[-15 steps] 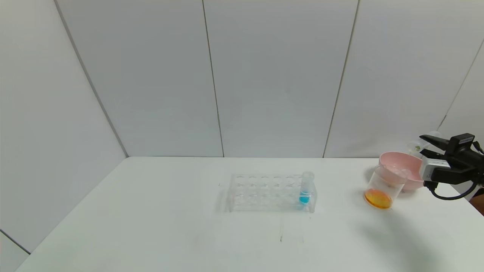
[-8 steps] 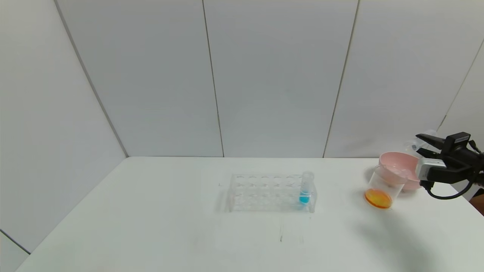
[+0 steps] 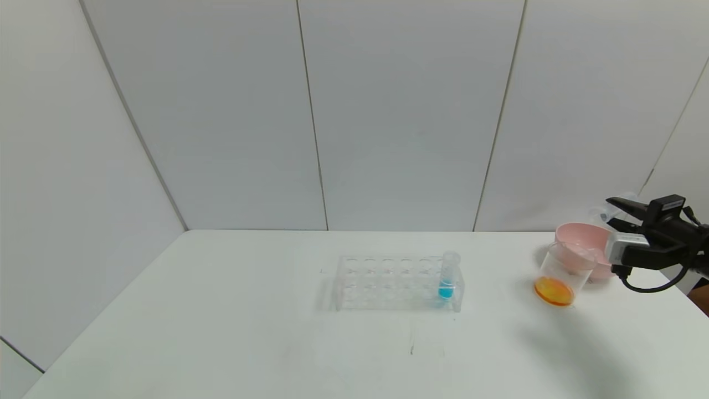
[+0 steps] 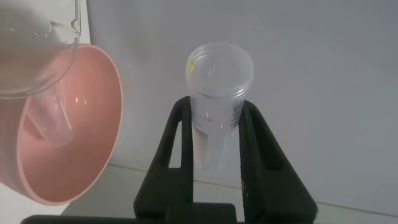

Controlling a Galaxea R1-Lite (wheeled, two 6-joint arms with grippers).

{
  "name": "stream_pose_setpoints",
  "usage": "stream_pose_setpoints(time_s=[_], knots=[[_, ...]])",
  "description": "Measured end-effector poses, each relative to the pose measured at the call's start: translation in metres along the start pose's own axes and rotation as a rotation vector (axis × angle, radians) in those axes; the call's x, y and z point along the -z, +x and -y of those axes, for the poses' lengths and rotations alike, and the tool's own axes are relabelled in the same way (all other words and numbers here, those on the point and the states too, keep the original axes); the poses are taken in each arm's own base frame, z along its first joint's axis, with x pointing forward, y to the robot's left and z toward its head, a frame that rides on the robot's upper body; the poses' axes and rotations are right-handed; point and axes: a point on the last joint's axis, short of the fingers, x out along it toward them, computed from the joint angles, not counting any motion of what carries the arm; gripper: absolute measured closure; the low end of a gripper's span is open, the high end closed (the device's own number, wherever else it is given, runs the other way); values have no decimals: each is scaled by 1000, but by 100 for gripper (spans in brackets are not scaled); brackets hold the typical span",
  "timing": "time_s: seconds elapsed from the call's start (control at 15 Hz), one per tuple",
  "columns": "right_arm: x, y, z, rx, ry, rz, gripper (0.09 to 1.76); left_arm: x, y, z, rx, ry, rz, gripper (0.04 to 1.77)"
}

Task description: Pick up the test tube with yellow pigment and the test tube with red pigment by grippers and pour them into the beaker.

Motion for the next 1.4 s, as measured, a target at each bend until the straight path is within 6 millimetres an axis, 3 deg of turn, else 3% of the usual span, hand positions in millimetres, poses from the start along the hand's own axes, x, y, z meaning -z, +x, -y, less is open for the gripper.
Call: stream_pose_setpoints(time_s=[0.2,0.47,0.87,1.13,1.4], knots=[[0,6,7,20,193,3,136,0,0,0,0,0,0,5],[1,13,11,46,649,-30,136,0,0,0,0,0,0,5],[8,19,-11,28,1266,-69,136,0,0,0,0,0,0,5],[17,24,-28,66,1426,-118,136,0,0,0,0,0,0,5],[34,23,-46,87,1443,-209,136,0,0,0,0,0,0,5]])
